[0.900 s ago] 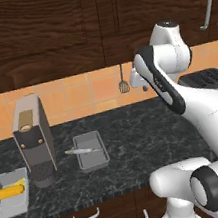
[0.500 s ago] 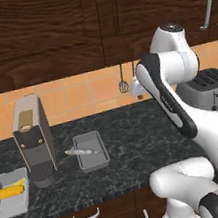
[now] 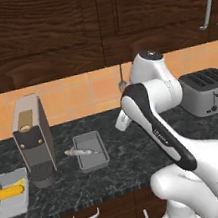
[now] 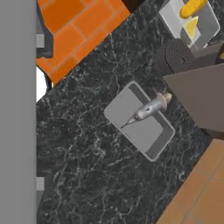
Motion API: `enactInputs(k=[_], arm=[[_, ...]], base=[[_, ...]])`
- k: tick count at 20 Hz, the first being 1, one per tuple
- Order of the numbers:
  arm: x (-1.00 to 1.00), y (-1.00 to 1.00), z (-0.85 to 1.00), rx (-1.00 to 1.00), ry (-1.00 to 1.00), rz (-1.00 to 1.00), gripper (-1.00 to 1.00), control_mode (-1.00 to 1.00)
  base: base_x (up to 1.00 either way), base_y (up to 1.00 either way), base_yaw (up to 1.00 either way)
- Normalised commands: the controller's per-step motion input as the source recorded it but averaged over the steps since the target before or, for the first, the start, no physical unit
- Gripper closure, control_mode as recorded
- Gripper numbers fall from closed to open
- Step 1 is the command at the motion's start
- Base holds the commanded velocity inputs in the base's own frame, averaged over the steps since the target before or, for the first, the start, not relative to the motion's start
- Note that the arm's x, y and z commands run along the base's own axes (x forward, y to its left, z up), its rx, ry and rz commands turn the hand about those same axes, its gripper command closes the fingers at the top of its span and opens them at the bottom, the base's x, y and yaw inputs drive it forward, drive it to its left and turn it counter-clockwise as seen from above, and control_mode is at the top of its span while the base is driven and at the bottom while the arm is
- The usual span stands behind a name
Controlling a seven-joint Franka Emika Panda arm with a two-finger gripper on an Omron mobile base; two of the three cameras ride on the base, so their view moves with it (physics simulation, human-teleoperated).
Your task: Take the meat container that has the fish and place it on the second highest rack of the freezer. Then take the vegetable container that has the lemon wedge and corn and place it on the highest rack of the freezer.
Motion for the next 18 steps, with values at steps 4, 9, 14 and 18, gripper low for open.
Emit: enactInputs(k=[4, 9, 14, 18], arm=[[0.03, 0.75, -0.41, -0.09, 0.26, 0.57, -1.0, -1.0], [0.14, 0.56, -0.63, -0.17, 0.25, 0.38, -1.0, -1.0], [0.47, 0.05, -0.74, -0.11, 0.14, 0.21, -1.0, -1.0], [0.5, 0.03, -0.8, -0.06, 0.01, 0.14, -1.0, -1.0]], base=[[0.0, 0.0, 0.0], [0.0, 0.0, 0.0], [0.0, 0.0, 0.0], [0.0, 0.0, 0.0]])
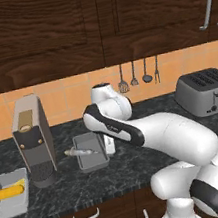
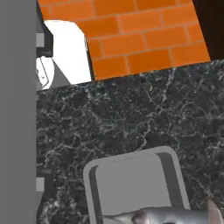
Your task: Take the meat container that has the fish and place it on the second highest rack of the freezer. Then take the vegetable container that has the lemon wedge and corn and place it on the highest rack of the freezer.
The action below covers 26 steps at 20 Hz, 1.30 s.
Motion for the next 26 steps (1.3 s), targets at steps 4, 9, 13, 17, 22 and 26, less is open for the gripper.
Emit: enactInputs(k=[4, 9, 13, 17, 22, 26], arm=[[0.29, 0.22, -0.81, -0.1, 0.0, 0.06, -1.0, -1.0], [0.33, 0.33, -0.67, -0.05, 0.0, 0.02, -1.0, -1.0], [0.23, 0.24, -0.45, -0.02, -0.01, 0.02, -1.0, -1.0], [0.51, 0.07, -0.21, 0.0, -0.07, 0.06, -1.0, -1.0], [0.22, 0.12, -0.34, 0.0, -0.02, 0.06, -1.0, -1.0], [-0.17, 0.2, -0.51, -0.02, 0.0, 0.02, -1.0, -1.0]], base=[[0.0, 0.0, 0.0], [0.0, 0.0, 0.0], [0.0, 0.0, 0.0], [0.0, 0.0, 0.0], [0.0, 0.0, 0.0], [0.0, 0.0, 0.0]])
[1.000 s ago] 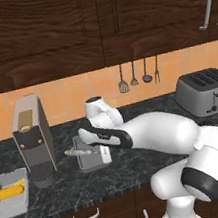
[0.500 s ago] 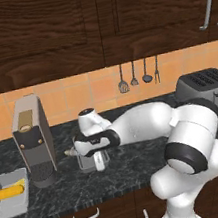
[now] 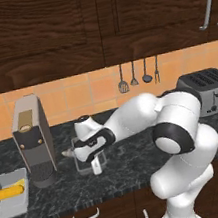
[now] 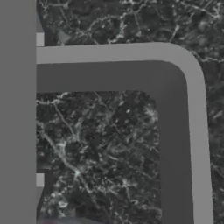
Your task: Take the meat container that has the fish and place it on the second highest rack of the freezer. Then take the vegetable container that has the lemon wedge and corn and place it on the highest rack of the freezer.
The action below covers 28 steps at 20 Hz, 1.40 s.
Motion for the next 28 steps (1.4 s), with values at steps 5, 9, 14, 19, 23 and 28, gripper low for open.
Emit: enactInputs(k=[5, 9, 14, 19, 23, 28], arm=[[-0.45, 0.01, -0.69, 0.0, 0.0, 0.0, 1.0, -1.0], [-0.58, -0.08, -0.5, 0.0, -0.01, 0.0, 1.0, -1.0], [-0.93, -0.45, -0.23, 0.11, -0.07, 0.0, 1.0, -1.0], [-0.71, -0.67, 0.08, 0.17, -0.1, 0.01, 1.0, -1.0], [-0.1, -0.49, 0.83, 0.16, -0.21, 0.22, 1.0, -1.0], [-0.11, -0.37, 1.0, 0.02, -0.17, 0.35, 1.0, -1.0]], base=[[0.0, 0.0, 0.0], [0.0, 0.0, 0.0], [0.0, 0.0, 0.0], [0.0, 0.0, 0.0], [0.0, 0.0, 0.0], [0.0, 0.0, 0.0]])
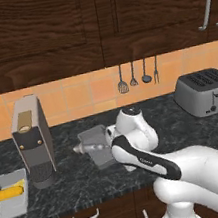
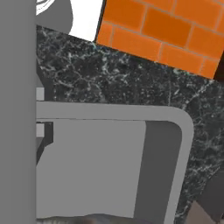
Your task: Take the meat container that has the fish and place it on the second highest rack of the freezer. Then take the vegetable container that has the lemon wedge and corn and place it on the highest rack of the freezer.
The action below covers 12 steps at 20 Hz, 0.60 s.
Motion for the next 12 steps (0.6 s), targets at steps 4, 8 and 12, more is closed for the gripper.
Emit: enactInputs(k=[4, 8, 12], arm=[[-0.12, -0.49, 1.0, 0.07, -0.02, 0.3, 1.0, -1.0], [-0.2, -0.86, 1.0, 0.0, -0.03, 0.04, 1.0, -1.0], [-0.37, -0.96, 1.0, 0.0, 0.0, -0.01, 1.0, -1.0]], base=[[0.0, 0.0, 0.0], [0.0, 0.0, 0.0], [0.0, 0.0, 0.0]])
